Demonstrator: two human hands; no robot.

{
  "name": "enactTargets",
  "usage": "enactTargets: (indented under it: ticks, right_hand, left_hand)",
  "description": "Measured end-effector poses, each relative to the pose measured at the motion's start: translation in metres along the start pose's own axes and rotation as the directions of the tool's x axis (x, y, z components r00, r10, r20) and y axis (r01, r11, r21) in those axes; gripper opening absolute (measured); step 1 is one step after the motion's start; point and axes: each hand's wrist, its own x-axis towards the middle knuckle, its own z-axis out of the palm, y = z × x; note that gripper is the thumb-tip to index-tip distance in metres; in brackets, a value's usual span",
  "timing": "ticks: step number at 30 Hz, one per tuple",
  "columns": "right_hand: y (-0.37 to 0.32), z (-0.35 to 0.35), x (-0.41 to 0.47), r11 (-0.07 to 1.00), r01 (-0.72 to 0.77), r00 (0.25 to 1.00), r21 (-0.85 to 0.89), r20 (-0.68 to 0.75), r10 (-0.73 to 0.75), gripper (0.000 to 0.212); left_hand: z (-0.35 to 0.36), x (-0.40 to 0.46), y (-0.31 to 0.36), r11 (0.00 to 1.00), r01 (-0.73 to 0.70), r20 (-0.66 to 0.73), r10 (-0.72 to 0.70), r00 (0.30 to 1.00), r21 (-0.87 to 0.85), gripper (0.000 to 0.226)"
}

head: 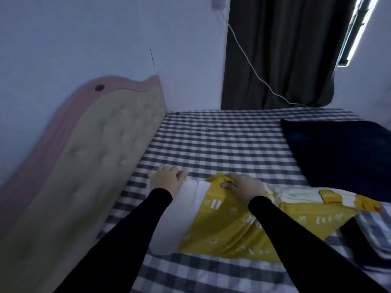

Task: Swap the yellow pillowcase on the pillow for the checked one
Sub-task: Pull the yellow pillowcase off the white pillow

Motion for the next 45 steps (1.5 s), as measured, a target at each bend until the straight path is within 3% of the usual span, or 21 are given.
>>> enactTargets:
  ticks: [3, 5, 7, 11, 14, 16, 22, 26, 32, 36, 39, 43, 45]
  right_hand:
    - [-0.018, 0.024, -0.002, 0.994, 0.06, 0.991, -0.088, -0.118, -0.071, 0.047]
    - [-0.034, 0.041, -0.005, 0.986, 0.021, 0.962, -0.167, -0.264, -0.065, 0.042]
    - [-0.046, 0.061, -0.009, 0.982, 0.038, 0.949, -0.187, -0.301, -0.094, 0.051]
    - [-0.037, 0.087, -0.009, 0.974, 0.164, 0.951, -0.159, -0.238, -0.199, 0.04]
    - [-0.02, 0.095, 0.001, 0.954, 0.221, 0.954, -0.204, -0.16, -0.255, 0.075]
    - [-0.015, 0.096, 0.012, 0.944, 0.247, 0.944, -0.22, -0.164, -0.285, 0.078]
    - [-0.004, 0.088, 0.051, 0.967, 0.094, 0.979, -0.237, -0.153, -0.132, 0.071]
    - [0.008, 0.085, 0.063, 0.943, 0.144, 0.975, -0.3, -0.12, -0.187, 0.079]
    - [0.027, 0.054, 0.075, 0.918, 0.143, 0.966, -0.371, -0.148, -0.21, 0.071]
    - [0.042, 0.039, 0.076, 0.919, 0.129, 0.968, -0.371, -0.155, -0.199, 0.065]
    - [0.041, 0.048, 0.08, 0.922, 0.101, 0.967, -0.374, -0.181, -0.18, 0.071]
    - [0.025, 0.082, 0.088, 0.948, 0.047, 0.983, -0.315, -0.153, -0.099, 0.074]
    - [0.01, 0.102, 0.092, 0.964, 0.038, 0.989, -0.263, -0.128, -0.074, 0.068]
  left_hand:
    - [0.019, -0.006, -0.016, 0.968, -0.24, 0.13, 0.229, 0.965, 0.078, 0.083]
    - [0.038, -0.013, -0.023, 0.968, -0.243, 0.15, 0.231, 0.961, 0.067, 0.101]
    - [0.056, -0.015, -0.029, 0.985, -0.162, 0.084, 0.157, 0.984, 0.055, 0.105]
    - [0.071, -0.003, -0.042, 0.987, -0.16, 0.038, 0.161, 0.986, -0.015, 0.104]
    - [0.078, 0.01, -0.046, 0.982, -0.182, 0.003, 0.182, 0.983, -0.05, 0.107]
    - [0.084, 0.02, -0.047, 0.98, -0.182, 0.003, 0.182, 0.983, -0.076, 0.105]
    - [0.091, 0.05, -0.04, 0.968, -0.213, 0.004, 0.216, 0.976, -0.134, 0.089]
    - [0.095, 0.063, -0.038, 0.977, -0.164, 0.081, 0.176, 0.981, -0.139, 0.092]
    - [0.075, 0.087, -0.041, 0.97, -0.142, 0.178, 0.179, 0.968, -0.199, 0.059]
    - [0.061, 0.1, -0.053, 0.984, -0.128, 0.169, 0.148, 0.975, -0.123, 0.087]
    - [0.065, 0.099, -0.054, 0.987, -0.083, 0.186, 0.107, 0.977, -0.135, 0.083]
    - [0.093, 0.088, -0.068, 0.991, -0.09, -0.033, 0.088, 0.996, -0.094, 0.074]
    - [0.107, 0.083, -0.074, 0.995, -0.079, -0.046, 0.076, 0.996, -0.062, 0.072]
